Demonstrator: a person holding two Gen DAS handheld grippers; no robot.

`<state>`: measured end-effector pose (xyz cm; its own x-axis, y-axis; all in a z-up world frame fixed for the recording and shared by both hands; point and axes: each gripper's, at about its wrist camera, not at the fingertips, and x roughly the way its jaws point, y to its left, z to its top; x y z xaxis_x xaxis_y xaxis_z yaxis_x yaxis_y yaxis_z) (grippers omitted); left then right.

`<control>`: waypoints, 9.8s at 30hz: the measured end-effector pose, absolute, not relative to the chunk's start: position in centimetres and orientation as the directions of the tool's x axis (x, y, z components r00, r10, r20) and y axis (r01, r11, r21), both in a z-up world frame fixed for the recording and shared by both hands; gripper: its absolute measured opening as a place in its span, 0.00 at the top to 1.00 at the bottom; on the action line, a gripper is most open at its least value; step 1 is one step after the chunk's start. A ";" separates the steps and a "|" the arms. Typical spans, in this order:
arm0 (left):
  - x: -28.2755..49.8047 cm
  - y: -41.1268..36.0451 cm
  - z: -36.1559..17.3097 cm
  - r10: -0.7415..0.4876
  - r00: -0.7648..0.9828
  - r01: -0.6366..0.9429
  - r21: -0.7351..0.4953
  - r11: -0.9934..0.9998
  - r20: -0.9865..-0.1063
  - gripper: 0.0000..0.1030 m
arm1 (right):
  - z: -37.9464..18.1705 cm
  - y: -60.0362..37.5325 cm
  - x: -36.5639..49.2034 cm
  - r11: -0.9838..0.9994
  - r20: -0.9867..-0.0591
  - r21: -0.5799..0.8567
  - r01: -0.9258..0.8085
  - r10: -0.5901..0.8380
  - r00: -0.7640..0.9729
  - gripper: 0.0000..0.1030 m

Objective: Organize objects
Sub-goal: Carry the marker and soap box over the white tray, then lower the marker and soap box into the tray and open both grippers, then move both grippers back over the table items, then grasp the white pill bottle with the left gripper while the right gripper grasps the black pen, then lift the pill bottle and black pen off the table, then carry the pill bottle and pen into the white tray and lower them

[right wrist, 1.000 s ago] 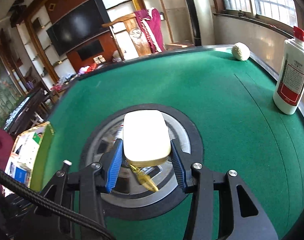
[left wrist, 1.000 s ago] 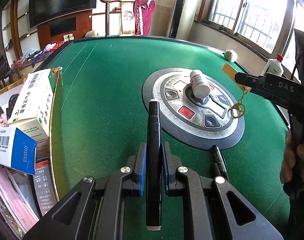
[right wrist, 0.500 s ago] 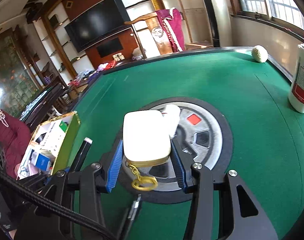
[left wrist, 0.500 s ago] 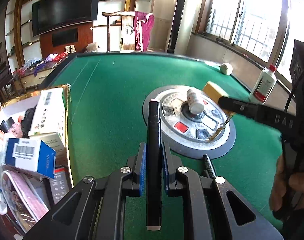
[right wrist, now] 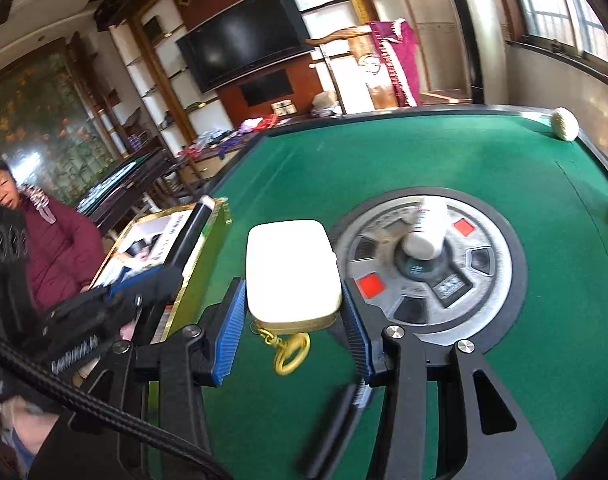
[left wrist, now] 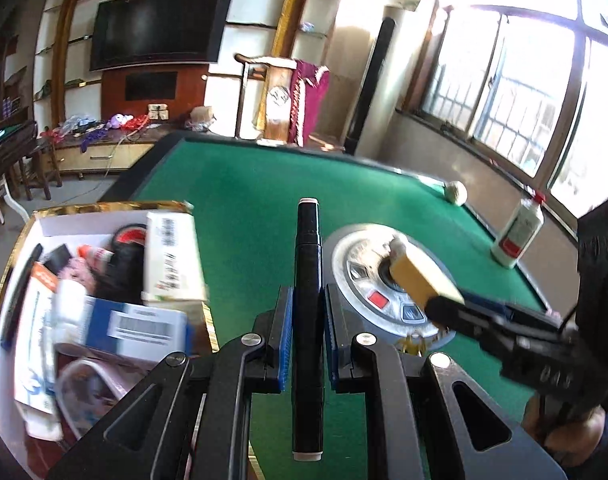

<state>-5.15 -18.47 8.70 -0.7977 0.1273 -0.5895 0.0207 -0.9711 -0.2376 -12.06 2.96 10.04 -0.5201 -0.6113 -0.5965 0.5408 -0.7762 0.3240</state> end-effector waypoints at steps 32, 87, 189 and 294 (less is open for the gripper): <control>-1.8 -35.1 6.8 -0.080 -0.800 0.325 -0.318 -0.891 -0.595 0.89 | 13.5 -17.0 -9.7 -0.637 -0.605 0.229 0.736 -0.686 -0.404 0.56; -1.4 -35.9 5.4 -0.102 -0.778 0.360 -0.307 -0.881 -0.621 0.71 | 11.2 -13.1 -8.7 -0.657 -0.673 0.191 0.729 -0.629 -0.390 0.52; -10.5 -11.1 0.4 0.064 -0.586 -0.046 -0.046 -0.998 -0.808 0.71 | 2.9 6.9 -11.9 -0.834 -0.827 0.126 0.537 -0.387 -0.407 0.92; -4.8 -34.8 4.2 -0.215 -0.681 0.482 -0.207 -0.851 -0.700 0.70 | 8.7 -20.1 -14.3 -0.662 -0.691 0.366 0.654 -0.664 -0.285 0.91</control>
